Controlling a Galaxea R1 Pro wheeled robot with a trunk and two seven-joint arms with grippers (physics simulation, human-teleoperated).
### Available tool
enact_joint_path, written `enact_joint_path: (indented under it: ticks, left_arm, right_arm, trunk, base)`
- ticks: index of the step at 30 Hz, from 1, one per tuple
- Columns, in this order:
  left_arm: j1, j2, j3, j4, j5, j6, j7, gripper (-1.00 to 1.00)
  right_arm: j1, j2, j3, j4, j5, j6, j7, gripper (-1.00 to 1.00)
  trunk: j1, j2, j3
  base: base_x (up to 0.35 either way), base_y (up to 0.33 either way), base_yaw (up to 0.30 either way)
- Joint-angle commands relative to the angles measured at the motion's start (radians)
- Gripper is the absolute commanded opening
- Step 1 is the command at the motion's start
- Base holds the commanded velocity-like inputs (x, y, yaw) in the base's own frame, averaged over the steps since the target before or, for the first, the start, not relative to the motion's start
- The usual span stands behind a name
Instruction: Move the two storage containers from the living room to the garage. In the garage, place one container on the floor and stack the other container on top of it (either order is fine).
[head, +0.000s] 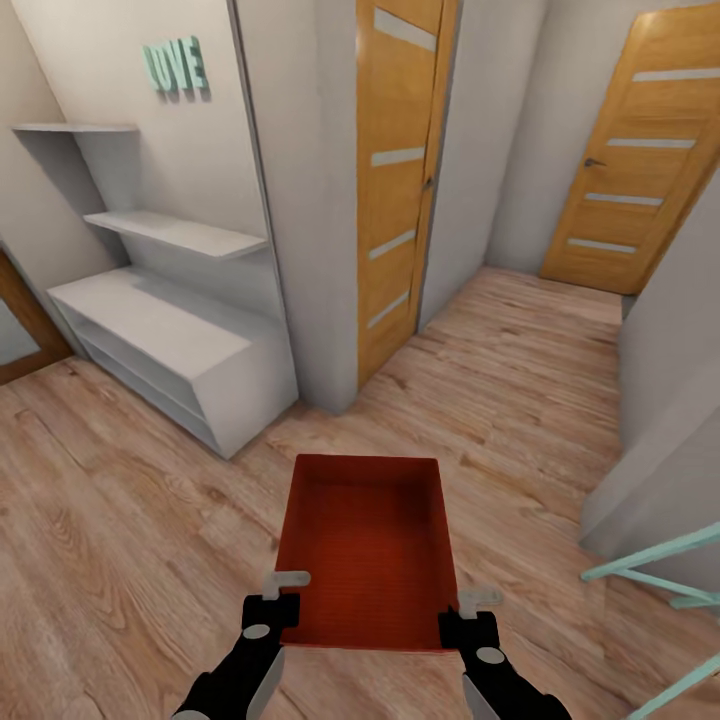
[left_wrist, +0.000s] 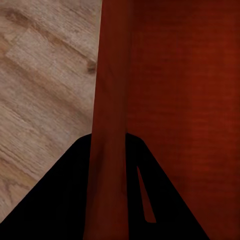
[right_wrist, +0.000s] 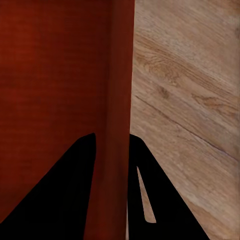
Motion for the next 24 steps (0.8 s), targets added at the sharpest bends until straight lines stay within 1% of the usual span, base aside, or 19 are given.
enact_joint_path:
  ticks: [1,14,24]
  left_arm:
    - [0.0,0.0,-0.018,0.048,-0.011,0.003,-0.027,-1.0]
    - [0.0,0.0,-0.018,0.048,-0.011,0.003,-0.027,-1.0]
    - [0.0,0.0,-0.018,0.048,-0.011,0.003,-0.027,-1.0]
  right_arm:
    - [-0.003,-0.035,0.007,-0.004,0.003,0.001,-0.001,-1.0]
    - [-0.003,-0.034,0.007,-0.003,0.002,-0.004,-0.002,-1.0]
    - [-0.003,-0.035,0.007,-0.003,0.002,0.001,-0.002,-1.0]
  trunk:
    - [0.001,0.0,-0.001]
    - [0.001,0.0,0.012]
    - [0.001,0.0,0.014]
  base:
    - [0.314,0.001,-0.005]
    - [0.294,0.0,0.0]
    - [0.28,0.0,0.0]
